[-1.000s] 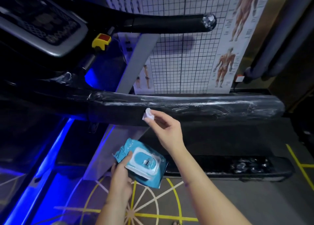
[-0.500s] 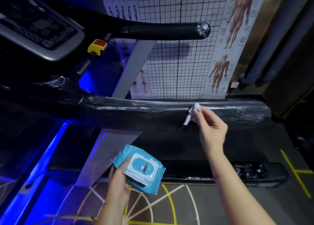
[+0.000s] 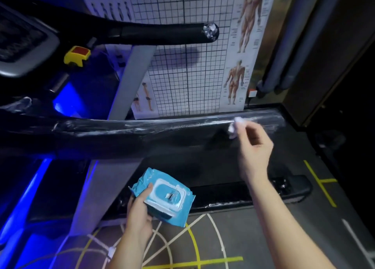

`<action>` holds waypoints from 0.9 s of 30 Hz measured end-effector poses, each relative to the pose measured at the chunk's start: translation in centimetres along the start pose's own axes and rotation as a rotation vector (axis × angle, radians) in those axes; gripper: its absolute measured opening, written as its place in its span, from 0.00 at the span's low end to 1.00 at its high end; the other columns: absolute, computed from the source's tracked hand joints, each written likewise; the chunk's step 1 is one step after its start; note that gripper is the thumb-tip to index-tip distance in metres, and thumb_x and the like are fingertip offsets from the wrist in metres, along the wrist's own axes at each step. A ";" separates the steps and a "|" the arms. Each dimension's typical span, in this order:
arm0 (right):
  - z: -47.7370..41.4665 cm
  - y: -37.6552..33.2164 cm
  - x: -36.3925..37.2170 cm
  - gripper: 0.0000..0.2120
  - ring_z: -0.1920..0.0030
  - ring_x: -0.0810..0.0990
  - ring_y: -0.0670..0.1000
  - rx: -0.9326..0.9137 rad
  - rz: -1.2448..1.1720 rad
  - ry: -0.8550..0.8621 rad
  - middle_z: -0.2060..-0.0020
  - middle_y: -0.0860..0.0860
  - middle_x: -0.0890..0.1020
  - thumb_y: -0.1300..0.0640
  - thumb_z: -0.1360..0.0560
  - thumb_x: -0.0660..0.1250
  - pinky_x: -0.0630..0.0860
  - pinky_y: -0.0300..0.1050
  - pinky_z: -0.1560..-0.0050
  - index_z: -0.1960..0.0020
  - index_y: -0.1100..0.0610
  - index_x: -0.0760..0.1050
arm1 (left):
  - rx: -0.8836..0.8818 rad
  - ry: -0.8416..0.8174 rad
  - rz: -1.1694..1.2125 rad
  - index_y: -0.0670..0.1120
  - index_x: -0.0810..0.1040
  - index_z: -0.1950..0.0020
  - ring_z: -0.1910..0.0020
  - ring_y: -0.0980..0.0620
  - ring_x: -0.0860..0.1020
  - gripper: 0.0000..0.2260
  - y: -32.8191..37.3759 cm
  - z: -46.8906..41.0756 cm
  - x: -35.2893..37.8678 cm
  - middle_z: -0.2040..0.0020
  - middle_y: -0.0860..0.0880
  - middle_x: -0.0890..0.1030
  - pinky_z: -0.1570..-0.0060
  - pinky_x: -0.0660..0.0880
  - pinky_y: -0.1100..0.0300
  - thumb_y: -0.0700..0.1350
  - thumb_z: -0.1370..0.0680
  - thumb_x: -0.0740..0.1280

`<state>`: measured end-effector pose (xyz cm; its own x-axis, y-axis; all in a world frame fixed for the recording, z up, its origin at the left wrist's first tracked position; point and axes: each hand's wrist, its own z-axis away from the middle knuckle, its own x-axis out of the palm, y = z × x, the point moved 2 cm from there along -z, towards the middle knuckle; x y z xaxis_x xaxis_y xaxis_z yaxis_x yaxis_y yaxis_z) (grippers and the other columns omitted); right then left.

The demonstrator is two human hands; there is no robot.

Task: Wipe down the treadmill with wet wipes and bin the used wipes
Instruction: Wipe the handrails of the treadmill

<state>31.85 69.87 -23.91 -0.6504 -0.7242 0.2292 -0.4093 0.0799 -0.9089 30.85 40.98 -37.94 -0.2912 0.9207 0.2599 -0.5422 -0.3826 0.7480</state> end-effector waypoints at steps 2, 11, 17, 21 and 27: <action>2.4 -0.2 2.3 0.04 0.59 0.82 0.47 0.021 0.030 -0.116 0.61 0.53 0.85 0.62 0.22 0.72 0.77 0.42 0.51 0.54 0.63 0.82 | 0.000 0.007 -0.017 0.45 0.81 0.31 0.41 0.34 0.84 0.28 -0.1 0.3 0.6 0.40 0.40 0.86 0.52 0.81 0.42 0.51 0.30 0.76; 5.0 3.9 6.3 0.06 0.55 0.84 0.50 0.297 -0.095 -0.179 0.57 0.55 0.87 0.57 0.23 0.74 0.80 0.50 0.48 0.48 0.57 0.85 | -0.026 -0.006 -0.051 0.45 0.80 0.31 0.47 0.37 0.84 0.20 -0.3 0.7 2.0 0.40 0.40 0.86 0.61 0.81 0.49 0.48 0.22 0.73; 3.5 4.2 3.3 0.03 0.56 0.83 0.48 0.197 -0.006 0.008 0.58 0.53 0.86 0.59 0.22 0.73 0.78 0.43 0.52 0.50 0.59 0.83 | -0.008 -0.013 -0.055 0.43 0.81 0.32 0.42 0.34 0.84 0.19 -0.5 0.4 2.3 0.40 0.39 0.86 0.50 0.82 0.40 0.46 0.22 0.74; 1.1 4.1 0.3 0.04 0.58 0.83 0.50 0.141 0.048 0.121 0.59 0.55 0.86 0.57 0.22 0.72 0.80 0.50 0.53 0.50 0.57 0.83 | -0.018 -0.032 -0.050 0.43 0.81 0.32 0.41 0.34 0.83 0.17 -0.3 0.6 2.7 0.40 0.39 0.86 0.42 0.79 0.37 0.44 0.20 0.73; -2.3 3.5 -3.8 0.07 0.59 0.82 0.53 0.065 0.098 0.261 0.59 0.56 0.84 0.53 0.21 0.72 0.78 0.52 0.55 0.50 0.57 0.82 | -0.031 -0.049 -0.101 0.47 0.81 0.32 0.42 0.34 0.84 0.21 -0.4 0.9 3.7 0.41 0.40 0.86 0.42 0.78 0.31 0.48 0.24 0.75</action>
<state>31.43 74.52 -27.21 -0.8310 -0.5139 0.2129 -0.2993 0.0905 -0.9499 30.72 44.57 -36.69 -0.1952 0.9572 0.2139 -0.5910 -0.2888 0.7532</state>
